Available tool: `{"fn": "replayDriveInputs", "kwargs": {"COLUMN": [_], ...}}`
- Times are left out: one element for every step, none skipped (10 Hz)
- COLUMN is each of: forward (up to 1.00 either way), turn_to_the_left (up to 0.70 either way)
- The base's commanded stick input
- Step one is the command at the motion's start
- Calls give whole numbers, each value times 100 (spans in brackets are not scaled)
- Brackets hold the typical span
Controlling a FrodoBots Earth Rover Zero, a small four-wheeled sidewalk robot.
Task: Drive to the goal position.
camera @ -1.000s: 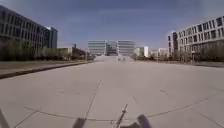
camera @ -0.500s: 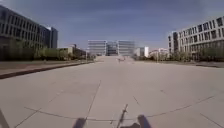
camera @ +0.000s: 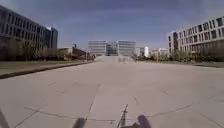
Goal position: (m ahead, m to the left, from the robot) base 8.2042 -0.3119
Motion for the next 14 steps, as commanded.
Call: {"fn": "replayDriveInputs", "kwargs": {"forward": [70, 70, 70, 70, 70, 70, 70, 70, 70, 70, 70, 70, 70, 70], "turn_to_the_left": [0, 0, 0, 0, 0, 0, 0, 0, 0, 0, 0, 0, 0, 0]}}
